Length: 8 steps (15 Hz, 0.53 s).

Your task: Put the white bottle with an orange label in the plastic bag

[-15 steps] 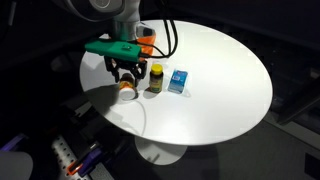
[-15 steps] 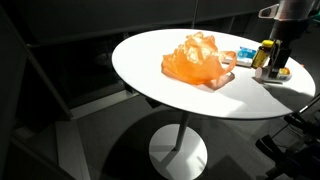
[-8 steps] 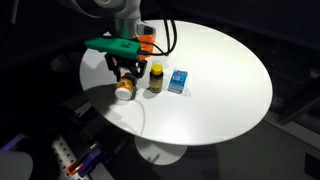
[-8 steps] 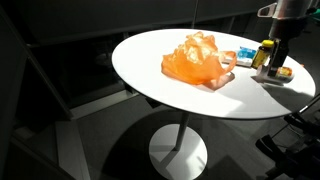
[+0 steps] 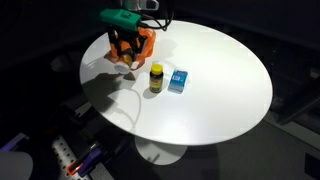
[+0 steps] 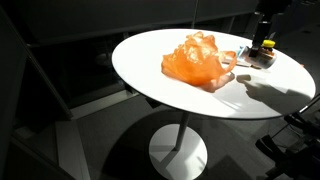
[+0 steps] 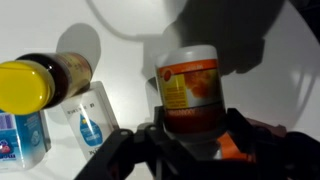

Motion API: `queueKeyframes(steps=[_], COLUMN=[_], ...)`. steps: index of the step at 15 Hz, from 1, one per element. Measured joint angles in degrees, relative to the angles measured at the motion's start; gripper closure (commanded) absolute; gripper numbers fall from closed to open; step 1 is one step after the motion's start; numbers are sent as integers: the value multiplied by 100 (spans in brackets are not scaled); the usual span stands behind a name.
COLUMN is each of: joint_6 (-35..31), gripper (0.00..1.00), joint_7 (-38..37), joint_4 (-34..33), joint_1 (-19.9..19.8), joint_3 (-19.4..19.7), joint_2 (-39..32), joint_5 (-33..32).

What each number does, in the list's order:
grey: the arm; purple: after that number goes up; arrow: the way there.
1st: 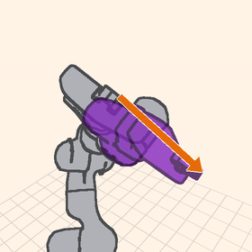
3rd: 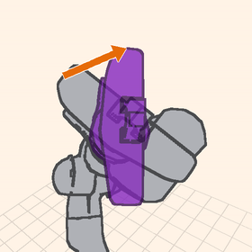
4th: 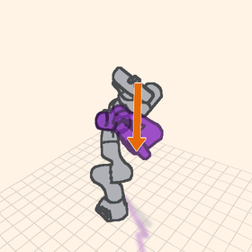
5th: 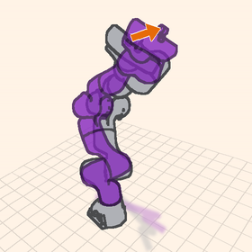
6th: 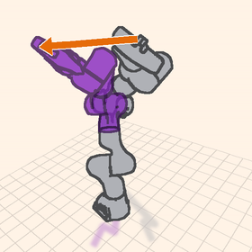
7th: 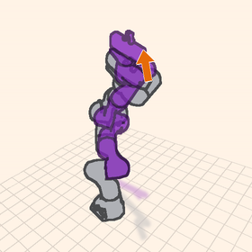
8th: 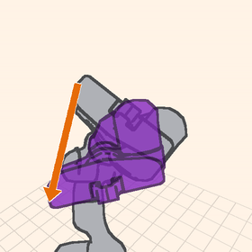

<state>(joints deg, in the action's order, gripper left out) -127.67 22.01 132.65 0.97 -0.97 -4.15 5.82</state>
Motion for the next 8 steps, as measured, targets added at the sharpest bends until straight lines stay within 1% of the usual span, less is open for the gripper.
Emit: queueKeyframes(steps=[3, 4, 6, 8], joint_6=[167, 210, 275, 292], gripper=[61, 36, 36, 36], joint_7=[0, 0, 0, 0], joint_4=[-392, -497, -644, -686], joint_1=[13, 18, 24, 25], joint_3=[-101, -122, -147, -151], joint_2=[-14, -26, -59, -88], joint_5=[442, 561, 708, 720])
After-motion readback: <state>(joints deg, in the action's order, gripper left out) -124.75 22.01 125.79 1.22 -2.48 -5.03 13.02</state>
